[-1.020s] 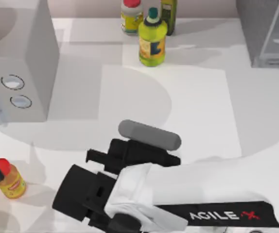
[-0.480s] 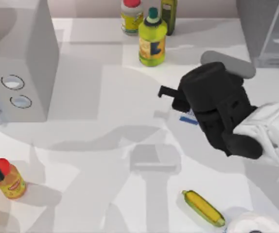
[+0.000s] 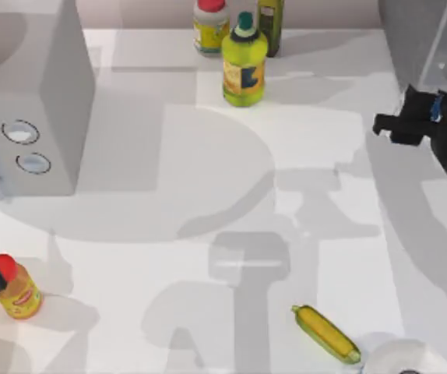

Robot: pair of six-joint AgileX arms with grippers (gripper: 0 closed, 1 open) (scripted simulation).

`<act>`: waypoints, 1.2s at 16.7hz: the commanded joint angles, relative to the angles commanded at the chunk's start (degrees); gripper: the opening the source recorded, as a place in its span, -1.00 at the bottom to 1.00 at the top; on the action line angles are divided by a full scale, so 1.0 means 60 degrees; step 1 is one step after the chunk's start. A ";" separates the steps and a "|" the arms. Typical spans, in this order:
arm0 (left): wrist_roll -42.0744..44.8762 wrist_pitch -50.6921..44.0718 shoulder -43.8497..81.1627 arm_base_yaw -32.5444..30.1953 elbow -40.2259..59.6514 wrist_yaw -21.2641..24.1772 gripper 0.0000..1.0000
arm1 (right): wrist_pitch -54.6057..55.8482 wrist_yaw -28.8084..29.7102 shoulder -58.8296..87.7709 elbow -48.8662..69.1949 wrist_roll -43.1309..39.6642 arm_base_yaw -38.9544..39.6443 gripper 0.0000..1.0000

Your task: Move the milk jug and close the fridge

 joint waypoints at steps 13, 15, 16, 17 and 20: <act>0.0000 0.0000 0.0000 0.0000 0.0000 0.0000 1.00 | 0.3240 -0.1963 -0.1154 -0.1877 -0.2657 -0.2778 -1.00; 0.0000 0.0000 0.0000 0.0000 0.0000 0.0000 1.00 | 0.3066 -0.2041 -0.0858 -0.1546 -0.2666 -0.2851 -1.00; 0.0000 0.0000 0.0000 0.0000 0.0000 0.0000 1.00 | 0.2897 -0.2103 -0.0591 -0.1234 -0.2675 -0.2927 -1.00; 0.0000 0.0000 0.0000 0.0000 0.0000 0.0000 1.00 | 0.2667 -0.2175 -0.0249 -0.0810 -0.2691 -0.3031 -1.00; 0.0000 0.0000 0.0000 0.0000 0.0000 0.0000 1.00 | 0.1712 -0.2446 0.1043 0.1039 -0.2793 -0.3440 -1.00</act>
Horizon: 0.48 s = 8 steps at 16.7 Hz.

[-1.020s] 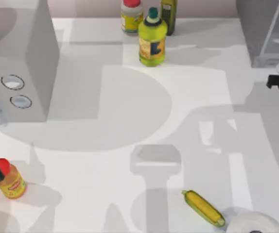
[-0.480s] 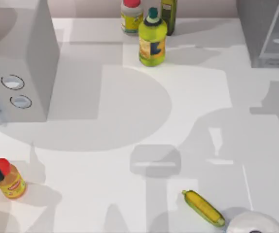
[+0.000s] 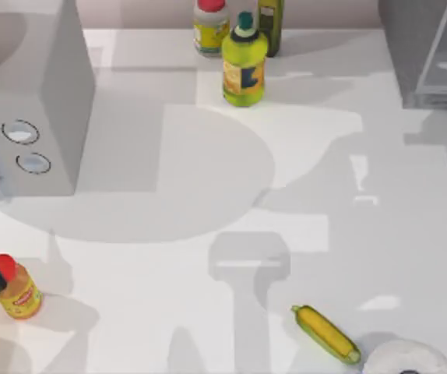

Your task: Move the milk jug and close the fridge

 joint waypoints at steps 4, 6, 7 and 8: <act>0.0000 0.0000 0.0000 0.0000 0.0000 0.0000 1.00 | -0.1705 -0.0457 0.1969 0.3164 -0.0211 -0.0613 -1.00; 0.0000 0.0000 0.0000 0.0000 0.0000 0.0000 1.00 | -0.2574 -0.0699 0.2850 0.4473 -0.0276 -0.0872 -1.00; 0.0000 0.0000 0.0000 0.0000 0.0000 0.0000 1.00 | -0.2968 -0.0809 0.3226 0.4980 -0.0293 -0.0984 -1.00; 0.0000 0.0000 0.0000 0.0000 0.0000 0.0000 1.00 | -0.3320 -0.0906 0.3555 0.5397 -0.0306 -0.1082 -1.00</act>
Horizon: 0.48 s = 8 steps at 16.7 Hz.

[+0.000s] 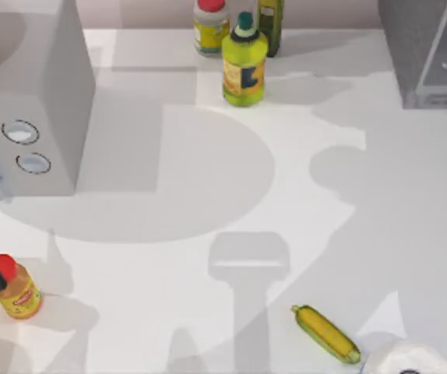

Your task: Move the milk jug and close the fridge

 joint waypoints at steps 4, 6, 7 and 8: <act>0.0000 0.0000 0.0000 0.0000 0.0000 0.0000 1.00 | -0.0635 -0.0181 0.0566 0.0667 -0.0018 -0.0170 -1.00; 0.0000 0.0000 0.0000 0.0000 0.0000 0.0000 1.00 | -0.0635 -0.0181 0.0566 0.0667 -0.0018 -0.0170 -1.00; 0.0000 0.0000 0.0000 0.0000 0.0000 0.0000 1.00 | -0.0617 -0.0165 0.0528 0.0629 -0.0003 -0.0120 -1.00; 0.0000 0.0000 0.0000 0.0000 0.0000 0.0000 1.00 | -0.0620 -0.0169 0.0538 0.0639 -0.0005 -0.0132 -1.00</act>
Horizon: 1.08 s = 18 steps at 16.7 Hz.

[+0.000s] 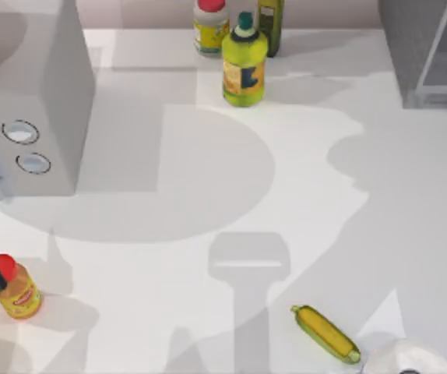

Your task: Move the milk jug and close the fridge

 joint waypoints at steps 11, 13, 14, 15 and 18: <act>0.0000 0.0000 0.0000 0.0000 0.0000 0.0000 1.00 | -0.0015 -0.0011 0.0028 0.0028 -0.0013 -0.0039 -0.10; 0.0000 0.0000 0.0000 0.0000 0.0000 0.0000 1.00 | -0.0015 -0.0011 0.0028 0.0028 -0.0013 -0.0039 0.21; 0.0000 0.0000 0.0000 0.0000 0.0000 0.0000 1.00 | -0.0015 -0.0011 0.0028 0.0028 -0.0013 -0.0039 0.36; 0.0000 0.0000 0.0000 0.0000 0.0000 0.0000 1.00 | -0.0015 -0.0011 0.0028 0.0028 -0.0013 -0.0039 0.51; 0.0000 0.0000 0.0000 0.0000 0.0000 0.0000 1.00 | -0.0015 -0.0011 0.0028 0.0028 -0.0013 -0.0039 0.96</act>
